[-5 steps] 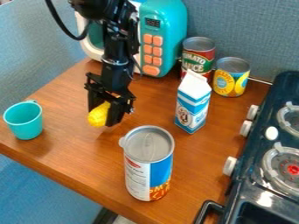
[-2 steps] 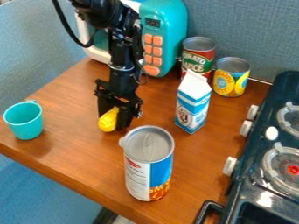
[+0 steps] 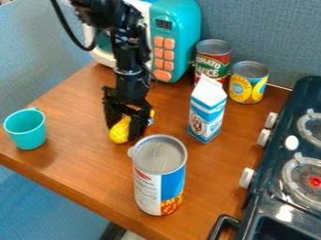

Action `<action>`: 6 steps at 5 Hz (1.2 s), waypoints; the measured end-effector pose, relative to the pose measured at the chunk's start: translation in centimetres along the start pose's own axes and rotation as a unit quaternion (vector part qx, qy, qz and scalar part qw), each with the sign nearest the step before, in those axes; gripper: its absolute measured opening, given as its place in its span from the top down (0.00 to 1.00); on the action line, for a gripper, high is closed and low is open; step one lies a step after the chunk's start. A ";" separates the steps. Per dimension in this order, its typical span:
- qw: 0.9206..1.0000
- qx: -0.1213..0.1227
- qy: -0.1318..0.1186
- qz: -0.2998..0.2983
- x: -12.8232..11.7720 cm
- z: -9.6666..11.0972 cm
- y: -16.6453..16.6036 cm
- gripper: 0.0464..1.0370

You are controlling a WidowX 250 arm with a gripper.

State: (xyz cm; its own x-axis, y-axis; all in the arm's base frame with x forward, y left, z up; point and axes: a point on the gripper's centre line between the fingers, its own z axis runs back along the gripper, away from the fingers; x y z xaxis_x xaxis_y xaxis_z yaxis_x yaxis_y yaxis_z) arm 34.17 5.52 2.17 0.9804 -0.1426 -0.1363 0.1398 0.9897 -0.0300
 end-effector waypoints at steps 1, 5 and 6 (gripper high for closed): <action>0.999 -0.013 -0.041 -0.006 -0.8 1.6 0.9 0.03; 0.998 0.041 0.015 -0.042 -8.9 6.0 10.7 0.04; 0.992 0.074 0.079 -0.067 -9.5 4.6 13.0 0.04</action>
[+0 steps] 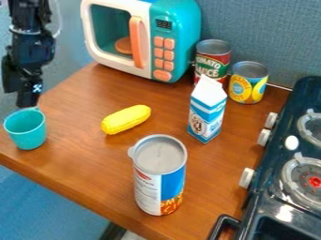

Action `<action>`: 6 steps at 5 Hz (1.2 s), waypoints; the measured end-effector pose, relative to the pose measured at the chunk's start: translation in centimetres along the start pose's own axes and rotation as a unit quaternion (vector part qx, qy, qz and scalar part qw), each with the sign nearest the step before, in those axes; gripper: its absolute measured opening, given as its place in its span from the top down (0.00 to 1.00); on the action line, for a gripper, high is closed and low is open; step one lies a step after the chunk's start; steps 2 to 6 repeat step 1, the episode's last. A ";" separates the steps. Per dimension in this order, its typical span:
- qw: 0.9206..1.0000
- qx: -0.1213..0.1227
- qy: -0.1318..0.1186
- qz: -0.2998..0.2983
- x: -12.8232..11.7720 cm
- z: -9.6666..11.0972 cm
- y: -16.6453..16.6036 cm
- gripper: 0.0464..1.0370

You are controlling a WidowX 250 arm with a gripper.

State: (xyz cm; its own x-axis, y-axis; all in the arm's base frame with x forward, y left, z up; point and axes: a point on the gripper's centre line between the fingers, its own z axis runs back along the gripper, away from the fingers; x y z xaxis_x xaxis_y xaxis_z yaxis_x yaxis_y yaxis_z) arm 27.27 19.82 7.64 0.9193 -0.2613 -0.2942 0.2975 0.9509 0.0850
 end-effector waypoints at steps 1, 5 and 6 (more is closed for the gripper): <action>1.000 0.007 0.011 -0.016 -0.2 -0.1 0.1 0.04; 1.000 0.007 0.011 -0.016 -0.2 -0.1 0.1 0.04; 1.000 0.007 0.011 -0.016 -0.2 -0.1 0.1 0.04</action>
